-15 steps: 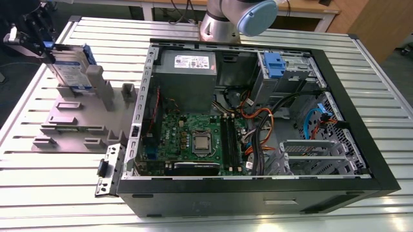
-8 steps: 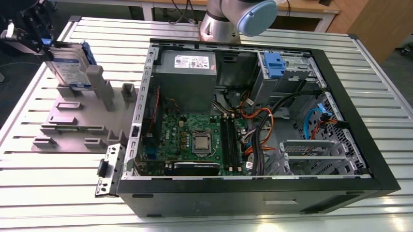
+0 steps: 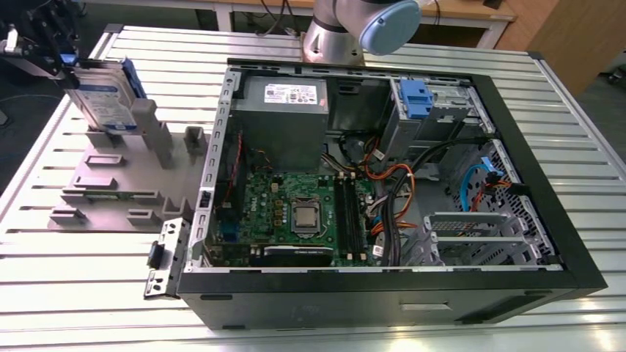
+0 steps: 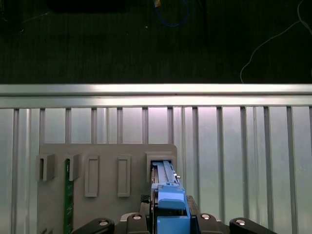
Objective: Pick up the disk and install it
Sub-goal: 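Pick up the disk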
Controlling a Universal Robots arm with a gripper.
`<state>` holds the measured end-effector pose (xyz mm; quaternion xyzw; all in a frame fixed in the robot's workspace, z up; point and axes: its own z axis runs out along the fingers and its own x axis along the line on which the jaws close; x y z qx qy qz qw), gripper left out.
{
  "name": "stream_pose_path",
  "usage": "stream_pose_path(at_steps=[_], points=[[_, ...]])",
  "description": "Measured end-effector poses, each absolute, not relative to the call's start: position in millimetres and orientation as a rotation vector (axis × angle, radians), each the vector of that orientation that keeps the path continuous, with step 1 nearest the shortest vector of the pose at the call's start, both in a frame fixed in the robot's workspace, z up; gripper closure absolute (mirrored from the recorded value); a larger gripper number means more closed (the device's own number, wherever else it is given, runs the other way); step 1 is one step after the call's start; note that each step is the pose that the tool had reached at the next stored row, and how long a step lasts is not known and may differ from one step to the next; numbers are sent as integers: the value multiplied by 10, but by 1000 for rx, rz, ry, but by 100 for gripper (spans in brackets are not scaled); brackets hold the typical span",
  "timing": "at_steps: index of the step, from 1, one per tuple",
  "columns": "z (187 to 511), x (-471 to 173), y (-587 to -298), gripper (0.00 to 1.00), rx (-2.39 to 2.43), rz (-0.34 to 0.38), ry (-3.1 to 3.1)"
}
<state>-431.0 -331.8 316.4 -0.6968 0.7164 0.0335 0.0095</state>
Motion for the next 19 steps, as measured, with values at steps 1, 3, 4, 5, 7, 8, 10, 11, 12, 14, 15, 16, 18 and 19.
stream_pose_path(at_steps=[1, 3, 4, 5, 7, 8, 10, 11, 12, 14, 15, 16, 18, 19], points=[[3172, -4310, -3318, 64, -2176, 104, 2237], [3189, -4310, -3318, 64, -2176, 104, 2237], [3200, -4310, -3318, 64, -2176, 105, 2237], [3211, -4310, -3318, 64, -2176, 104, 2237], [3237, -4310, -3318, 64, -2176, 104, 2237], [3249, -4310, -3318, 64, -2176, 104, 2237], [3273, -4310, -3318, 64, -2176, 104, 2237], [3289, -4310, -3318, 64, -2176, 105, 2237], [3303, -4310, -3318, 64, -2176, 104, 2237], [3331, -4310, -3318, 64, -2176, 104, 2237], [3343, -4310, -3318, 64, -2176, 104, 2237], [3357, -4310, -3318, 64, -2176, 104, 2237], [3388, -4310, -3318, 64, -2176, 104, 2237], [3405, -4310, -3318, 64, -2176, 104, 2237]])
